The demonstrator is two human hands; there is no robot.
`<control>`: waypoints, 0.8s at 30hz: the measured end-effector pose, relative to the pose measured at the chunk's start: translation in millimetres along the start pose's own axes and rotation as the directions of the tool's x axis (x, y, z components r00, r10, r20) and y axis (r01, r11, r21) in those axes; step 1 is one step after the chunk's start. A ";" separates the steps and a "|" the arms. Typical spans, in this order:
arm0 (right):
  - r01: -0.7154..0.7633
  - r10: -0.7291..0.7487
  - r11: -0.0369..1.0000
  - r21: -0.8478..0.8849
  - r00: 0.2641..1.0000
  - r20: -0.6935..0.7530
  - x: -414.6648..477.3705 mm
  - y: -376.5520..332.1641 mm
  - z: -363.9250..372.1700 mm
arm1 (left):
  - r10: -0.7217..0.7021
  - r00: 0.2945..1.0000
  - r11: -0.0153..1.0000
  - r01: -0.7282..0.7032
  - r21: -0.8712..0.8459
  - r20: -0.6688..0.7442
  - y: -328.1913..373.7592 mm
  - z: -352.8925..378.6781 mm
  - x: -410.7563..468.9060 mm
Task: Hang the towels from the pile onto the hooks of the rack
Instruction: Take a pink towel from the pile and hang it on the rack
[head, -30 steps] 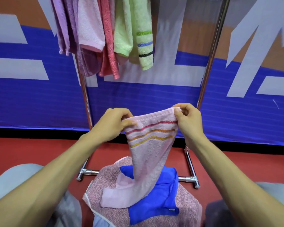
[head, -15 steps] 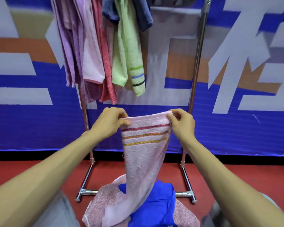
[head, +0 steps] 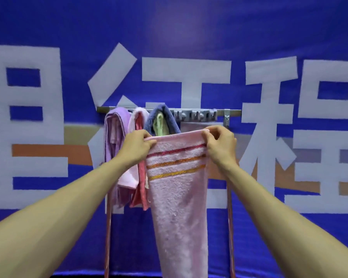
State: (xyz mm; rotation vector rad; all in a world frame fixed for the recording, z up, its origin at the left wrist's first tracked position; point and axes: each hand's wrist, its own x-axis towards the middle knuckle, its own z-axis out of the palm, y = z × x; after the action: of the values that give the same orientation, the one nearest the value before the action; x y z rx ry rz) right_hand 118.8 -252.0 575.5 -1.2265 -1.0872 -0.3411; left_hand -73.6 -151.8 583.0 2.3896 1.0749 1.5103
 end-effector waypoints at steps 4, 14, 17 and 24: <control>0.083 -0.082 0.996 0.012 0.994 -0.069 31.5 -48.7 -15.7 | -0.012 0.987 0.995 -0.005 -0.103 -0.163 40.1 -40.0 22.2; 0.018 -0.002 0.981 -0.194 0.997 0.082 62.5 -71.3 -37.6 | -0.114 0.993 0.932 0.109 -0.347 0.005 51.6 -66.6 28.1; -0.193 0.200 0.977 -0.092 0.976 0.080 62.4 -63.2 -34.1 | -0.191 0.977 0.857 0.213 -0.469 0.096 53.9 -59.9 23.6; -0.396 0.263 0.853 0.340 0.889 0.376 28.9 -61.8 -22.6 | -0.384 0.881 0.436 0.437 -0.787 0.277 70.9 -39.3 2.3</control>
State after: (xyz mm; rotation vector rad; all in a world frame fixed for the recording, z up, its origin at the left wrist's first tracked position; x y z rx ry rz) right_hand 98.9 -284.8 636.2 -1.0813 -1.1188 0.3565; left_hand -70.0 -213.2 635.8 1.3434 0.6017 1.3082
